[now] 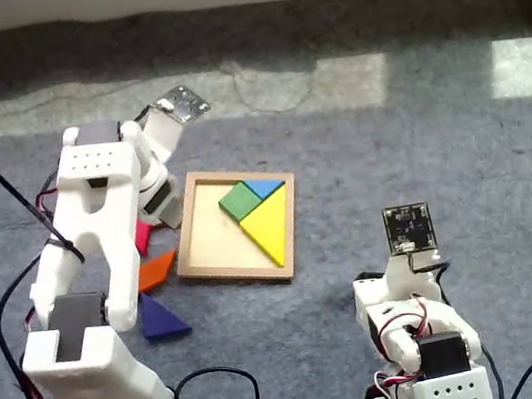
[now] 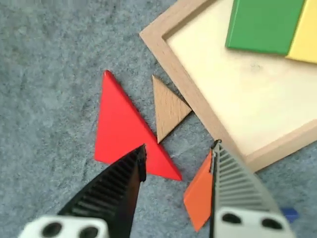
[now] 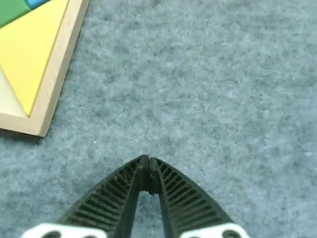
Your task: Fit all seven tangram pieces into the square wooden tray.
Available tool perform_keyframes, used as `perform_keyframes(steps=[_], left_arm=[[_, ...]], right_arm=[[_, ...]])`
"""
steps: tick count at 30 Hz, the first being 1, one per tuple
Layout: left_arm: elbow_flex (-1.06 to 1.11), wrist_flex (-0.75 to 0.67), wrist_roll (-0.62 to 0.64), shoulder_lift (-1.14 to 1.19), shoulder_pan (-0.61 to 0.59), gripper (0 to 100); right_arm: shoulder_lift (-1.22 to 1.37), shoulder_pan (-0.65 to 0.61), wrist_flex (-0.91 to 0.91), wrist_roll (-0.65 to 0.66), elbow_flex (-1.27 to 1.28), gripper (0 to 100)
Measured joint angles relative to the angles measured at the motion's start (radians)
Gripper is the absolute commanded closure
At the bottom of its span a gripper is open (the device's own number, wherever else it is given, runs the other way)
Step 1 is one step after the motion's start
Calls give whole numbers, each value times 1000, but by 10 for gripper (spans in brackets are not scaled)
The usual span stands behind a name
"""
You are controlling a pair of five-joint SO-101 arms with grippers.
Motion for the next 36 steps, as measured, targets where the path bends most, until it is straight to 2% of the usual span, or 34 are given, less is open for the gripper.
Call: perform_keyframes(steps=[4,9,17,25,36], left_arm=[[-31,5,63,12,-63,775],[-32,5,74,61,-120,775],[-80,-18,74,239,-120,775],[-261,-51,129,382,-160,778],[-400,17,166,445,-180,774]], right_arm=[[0,0,0,0,0,992],[0,0,0,0,0,992],[0,0,0,0,0,992],[0,0,0,0,0,992],[0,0,0,0,0,992]])
